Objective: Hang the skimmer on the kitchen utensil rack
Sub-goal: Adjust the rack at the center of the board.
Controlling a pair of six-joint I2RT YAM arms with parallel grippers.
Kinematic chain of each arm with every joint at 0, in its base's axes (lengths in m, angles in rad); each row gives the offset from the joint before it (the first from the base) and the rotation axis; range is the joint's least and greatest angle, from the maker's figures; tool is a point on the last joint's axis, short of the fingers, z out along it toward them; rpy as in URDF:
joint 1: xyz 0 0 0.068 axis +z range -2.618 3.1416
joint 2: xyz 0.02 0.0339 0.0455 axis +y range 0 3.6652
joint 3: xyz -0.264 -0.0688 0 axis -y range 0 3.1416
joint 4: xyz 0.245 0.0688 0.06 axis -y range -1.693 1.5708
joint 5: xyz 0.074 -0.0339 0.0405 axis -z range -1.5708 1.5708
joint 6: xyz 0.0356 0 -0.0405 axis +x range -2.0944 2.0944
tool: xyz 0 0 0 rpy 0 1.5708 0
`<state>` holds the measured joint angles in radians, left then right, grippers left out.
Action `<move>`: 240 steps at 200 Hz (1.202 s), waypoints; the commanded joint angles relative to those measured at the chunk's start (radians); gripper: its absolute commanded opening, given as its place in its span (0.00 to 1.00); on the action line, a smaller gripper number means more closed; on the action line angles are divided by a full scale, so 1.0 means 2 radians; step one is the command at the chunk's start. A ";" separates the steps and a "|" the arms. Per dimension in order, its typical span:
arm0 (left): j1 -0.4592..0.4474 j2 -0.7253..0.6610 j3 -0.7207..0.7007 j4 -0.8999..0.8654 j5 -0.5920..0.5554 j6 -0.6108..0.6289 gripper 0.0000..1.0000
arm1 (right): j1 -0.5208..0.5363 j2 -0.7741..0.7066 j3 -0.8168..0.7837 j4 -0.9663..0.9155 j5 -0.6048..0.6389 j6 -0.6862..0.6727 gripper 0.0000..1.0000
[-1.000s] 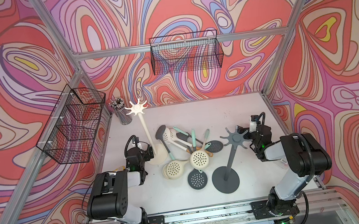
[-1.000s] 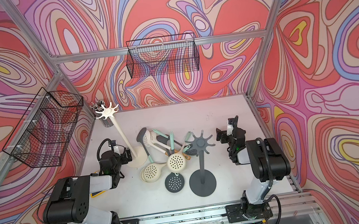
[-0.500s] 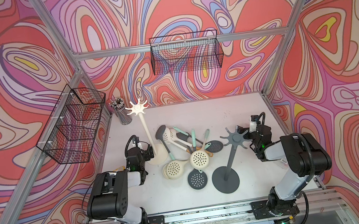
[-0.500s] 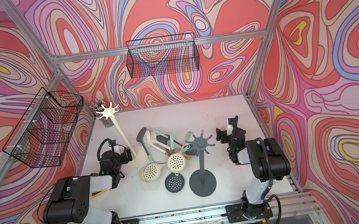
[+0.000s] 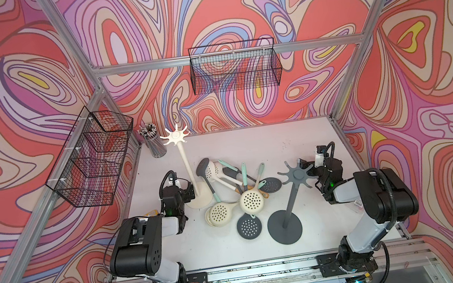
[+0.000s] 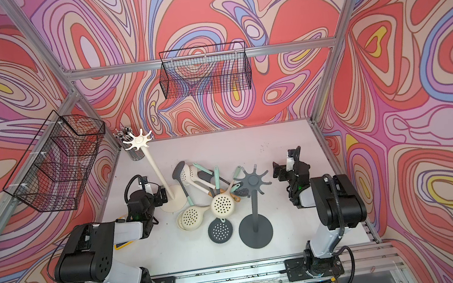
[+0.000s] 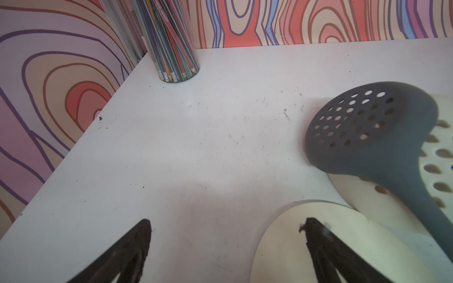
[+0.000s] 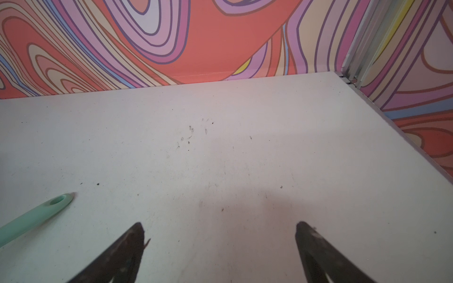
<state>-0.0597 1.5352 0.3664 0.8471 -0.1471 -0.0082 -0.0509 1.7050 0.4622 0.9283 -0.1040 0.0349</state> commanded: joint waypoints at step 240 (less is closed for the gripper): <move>-0.139 -0.147 -0.029 -0.037 -0.253 0.042 1.00 | 0.006 -0.097 -0.068 0.054 0.124 0.032 0.99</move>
<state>-0.3138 1.2625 0.2920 0.8524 -0.5671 0.1032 -0.0444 1.5787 0.3359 1.0733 0.0872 0.0830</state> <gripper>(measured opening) 0.998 0.984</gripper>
